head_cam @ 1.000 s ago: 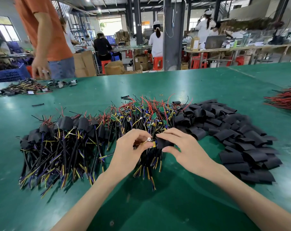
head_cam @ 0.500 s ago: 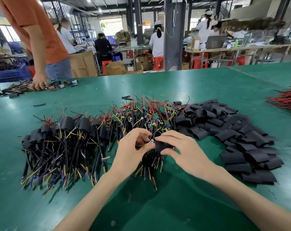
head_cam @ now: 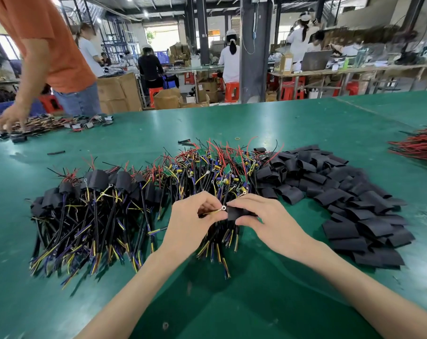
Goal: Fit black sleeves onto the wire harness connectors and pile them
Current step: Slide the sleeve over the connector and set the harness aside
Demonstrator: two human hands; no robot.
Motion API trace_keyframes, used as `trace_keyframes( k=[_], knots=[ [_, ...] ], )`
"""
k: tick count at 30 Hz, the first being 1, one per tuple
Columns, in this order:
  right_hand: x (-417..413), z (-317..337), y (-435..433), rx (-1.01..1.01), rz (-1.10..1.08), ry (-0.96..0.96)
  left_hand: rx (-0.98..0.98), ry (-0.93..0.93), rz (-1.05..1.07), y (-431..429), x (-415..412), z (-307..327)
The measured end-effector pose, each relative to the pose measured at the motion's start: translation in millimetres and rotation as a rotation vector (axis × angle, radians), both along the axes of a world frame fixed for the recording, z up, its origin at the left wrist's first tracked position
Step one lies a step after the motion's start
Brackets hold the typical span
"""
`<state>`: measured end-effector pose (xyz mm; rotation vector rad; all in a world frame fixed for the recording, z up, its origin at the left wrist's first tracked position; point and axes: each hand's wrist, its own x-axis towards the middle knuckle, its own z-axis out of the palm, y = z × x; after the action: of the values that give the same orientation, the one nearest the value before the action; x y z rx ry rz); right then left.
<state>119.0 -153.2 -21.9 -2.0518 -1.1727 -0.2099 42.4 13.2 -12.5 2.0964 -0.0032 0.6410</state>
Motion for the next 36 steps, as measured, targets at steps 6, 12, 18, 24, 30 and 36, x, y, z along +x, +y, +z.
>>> trace_keyframes(
  k=[6, 12, 18, 24, 30, 36],
  knots=[
    [1, 0, -1, 0.002, 0.046, -0.01, 0.0, -0.001, -0.008, 1, 1, -2],
    [-2, 0, 0, 0.036, 0.056, -0.005, 0.131, -0.02, -0.009, 4, 3, -4],
    [12, 3, -8, 0.093, -0.26, -0.124, 0.214, -0.416, 0.372, 44, 1, 28],
    [36, -6, -21, -0.131, -0.668, -0.209, 0.443, -0.318, 0.869, 122, 0, 30],
    [55, -19, -35, -0.632, -0.78, -0.036, 0.5, 0.193, 0.969, 124, 3, 17],
    [61, -22, -37, -0.683, -0.731, -0.062, 0.534, 0.058, 0.899, 77, 20, 43]
  ],
)
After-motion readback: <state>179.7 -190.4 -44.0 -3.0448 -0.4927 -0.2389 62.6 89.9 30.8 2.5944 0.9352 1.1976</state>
